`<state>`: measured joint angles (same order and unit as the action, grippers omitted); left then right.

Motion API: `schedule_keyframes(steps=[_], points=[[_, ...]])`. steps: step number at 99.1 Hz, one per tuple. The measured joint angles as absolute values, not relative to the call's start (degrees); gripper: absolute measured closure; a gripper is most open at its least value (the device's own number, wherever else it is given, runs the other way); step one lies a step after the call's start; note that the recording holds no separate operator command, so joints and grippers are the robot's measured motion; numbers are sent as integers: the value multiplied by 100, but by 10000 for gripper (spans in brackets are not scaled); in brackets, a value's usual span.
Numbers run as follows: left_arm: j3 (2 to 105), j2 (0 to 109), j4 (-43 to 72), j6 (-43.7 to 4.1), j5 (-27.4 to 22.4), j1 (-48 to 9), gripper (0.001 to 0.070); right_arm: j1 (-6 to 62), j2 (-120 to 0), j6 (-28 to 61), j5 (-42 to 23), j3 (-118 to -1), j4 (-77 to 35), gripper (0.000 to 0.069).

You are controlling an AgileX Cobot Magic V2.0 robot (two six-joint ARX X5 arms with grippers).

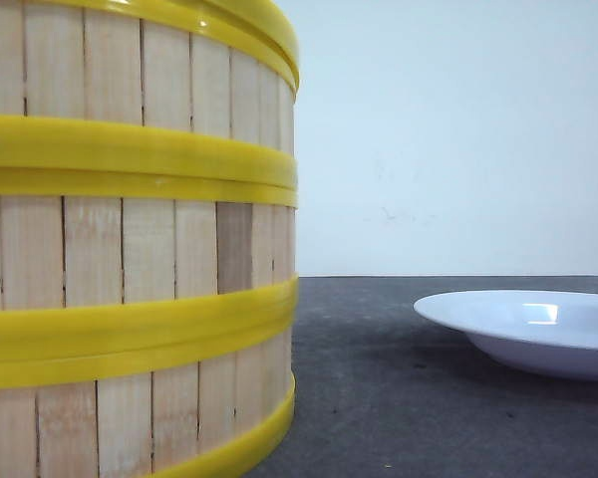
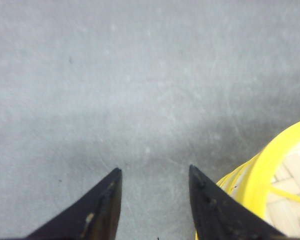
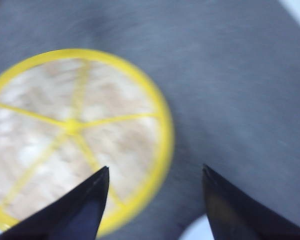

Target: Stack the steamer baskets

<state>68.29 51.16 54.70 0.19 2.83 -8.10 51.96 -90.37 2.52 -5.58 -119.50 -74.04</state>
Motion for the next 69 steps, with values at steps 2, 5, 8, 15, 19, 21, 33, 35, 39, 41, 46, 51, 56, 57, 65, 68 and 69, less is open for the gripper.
schedule_keyframes(steps=[2,5,8,15,19,21,33,35,39,41,46,51,56,57,65,68,69], points=[[6829,5083,5478,21,283,-810,467,5072,-8971,252,-548,-11935,-7415,334],[6829,5037,5496,19,283,-810,467,4890,-8873,250,-506,-11878,-7413,334],[6829,4993,5516,21,276,-810,467,4683,-8770,250,-458,-11784,-7402,334],[6829,4915,5570,21,270,-810,467,4217,-8525,248,-355,-11456,-7391,334],[6829,4893,5601,21,270,-810,467,3964,-8379,244,-296,-11222,-7373,334],[6829,4880,5618,21,268,-810,467,3830,-8296,244,-274,-11085,-7332,334],[6829,4873,5826,21,242,-810,467,3009,-7640,222,-115,-10088,-6943,334],[6829,4873,5839,21,224,-810,467,2884,-7513,209,-67,-9911,-6873,334],[6829,4873,5846,21,172,-810,467,2613,-7234,187,49,-9520,-6720,334],[6829,4873,5846,21,165,-810,467,2512,-7126,174,91,-9373,-6670,334],[6829,4873,5848,21,156,-810,467,2180,-6720,143,250,-8829,-6466,334],[6829,4873,5857,21,154,-810,467,1898,-6348,110,401,-8331,-6300,334],[6829,4873,5874,21,154,-810,467,1629,-5986,75,495,-7837,-6163,334],[6829,4873,5883,21,154,-810,467,1575,-5920,64,508,-7738,-6136,334],[6829,4873,5907,21,156,-810,467,1192,-5441,8,648,-6998,-6007,334],[6829,4873,5907,21,154,-810,467,1068,-5288,-12,690,-6726,-5955,334],[6829,4873,5909,21,154,-810,467,1031,-5238,-19,705,-6639,-5942,334]])
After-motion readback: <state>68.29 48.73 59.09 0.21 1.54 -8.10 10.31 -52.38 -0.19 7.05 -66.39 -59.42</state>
